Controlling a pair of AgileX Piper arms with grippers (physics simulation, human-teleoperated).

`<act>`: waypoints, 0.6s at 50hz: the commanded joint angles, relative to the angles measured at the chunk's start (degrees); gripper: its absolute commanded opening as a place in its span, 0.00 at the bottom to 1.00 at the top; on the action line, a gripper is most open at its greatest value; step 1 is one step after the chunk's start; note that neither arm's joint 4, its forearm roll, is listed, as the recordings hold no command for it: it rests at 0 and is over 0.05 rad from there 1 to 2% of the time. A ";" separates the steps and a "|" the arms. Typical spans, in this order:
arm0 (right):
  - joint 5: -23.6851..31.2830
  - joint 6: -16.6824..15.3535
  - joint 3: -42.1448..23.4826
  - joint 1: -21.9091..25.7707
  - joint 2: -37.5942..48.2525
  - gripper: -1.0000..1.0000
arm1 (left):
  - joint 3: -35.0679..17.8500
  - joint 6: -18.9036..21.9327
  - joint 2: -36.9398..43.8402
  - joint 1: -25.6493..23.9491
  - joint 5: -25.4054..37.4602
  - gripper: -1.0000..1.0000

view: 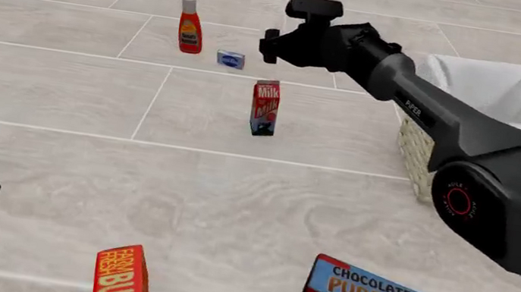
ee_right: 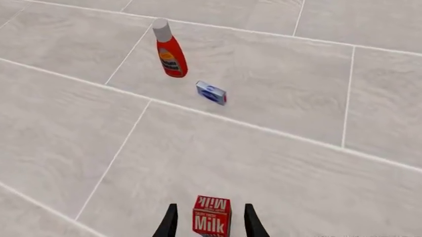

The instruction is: Pick the milk and place it in the basket.

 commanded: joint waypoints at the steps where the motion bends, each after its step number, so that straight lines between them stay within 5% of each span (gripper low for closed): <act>1: -0.89 1.03 -0.12 -0.20 2.33 1.00 | 0.00 0.00 0.00 0.00 0.00 1.00; 30: -2.14 3.94 -1.81 0.19 8.43 1.00 | 0.00 0.00 0.00 0.00 0.00 1.00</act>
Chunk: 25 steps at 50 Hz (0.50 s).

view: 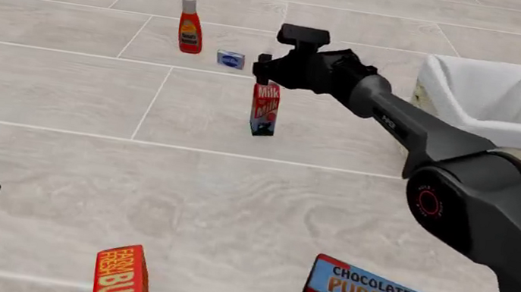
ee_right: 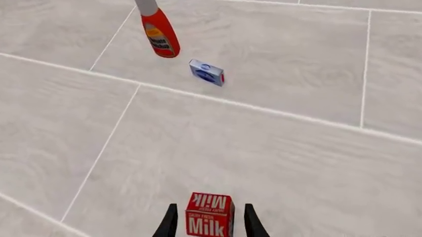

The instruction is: Pick the milk and place it in the basket.

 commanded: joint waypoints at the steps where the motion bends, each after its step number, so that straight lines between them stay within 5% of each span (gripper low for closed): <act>1: -0.74 1.13 -0.19 0.13 2.09 1.00 | 0.00 0.00 0.00 0.00 0.00 1.00; 25: -2.28 3.21 -0.32 0.80 6.01 1.00 | 0.00 0.00 0.00 0.00 0.00 1.00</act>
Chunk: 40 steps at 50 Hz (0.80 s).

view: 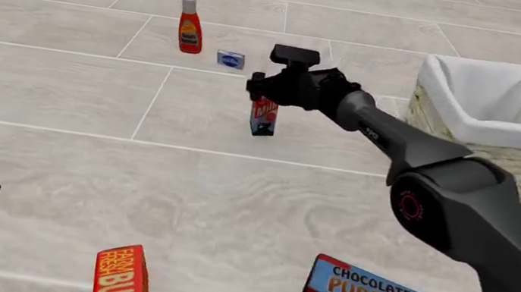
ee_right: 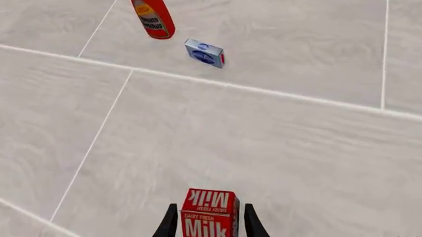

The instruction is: Pick the milk and place it in the basket.

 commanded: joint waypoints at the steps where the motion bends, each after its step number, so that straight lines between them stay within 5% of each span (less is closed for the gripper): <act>1: -0.73 0.94 0.13 0.18 1.61 1.00 | 0.00 0.00 0.00 0.00 0.00 1.00; 17: -2.57 2.09 2.00 0.44 2.70 1.00 | 0.00 0.00 0.00 0.00 0.00 1.00; 18: -2.41 1.92 1.88 0.13 2.61 0.00 | 0.00 0.00 0.00 0.00 0.00 1.00; 40: 0.44 -0.90 0.85 0.24 -0.05 0.00 | 0.00 0.00 0.00 0.00 0.00 1.00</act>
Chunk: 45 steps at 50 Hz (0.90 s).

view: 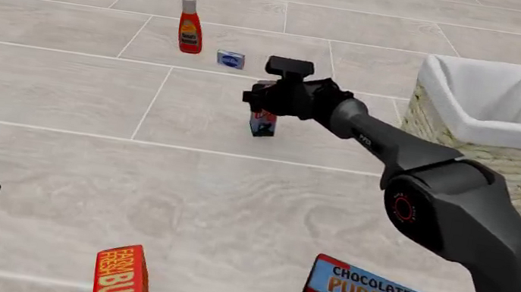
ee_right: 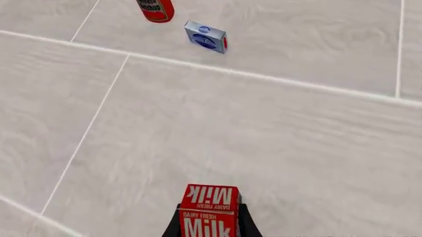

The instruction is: Pick the milk and place it in the basket.

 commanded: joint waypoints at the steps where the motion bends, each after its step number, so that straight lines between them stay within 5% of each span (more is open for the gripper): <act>1: 1.44 -0.91 -0.50 -0.54 -1.92 0.00 | 0.00 0.00 0.00 0.00 0.00 1.00; 45: 2.47 -7.22 6.27 -4.25 -19.17 0.00 | 0.00 0.00 0.00 0.00 0.00 1.00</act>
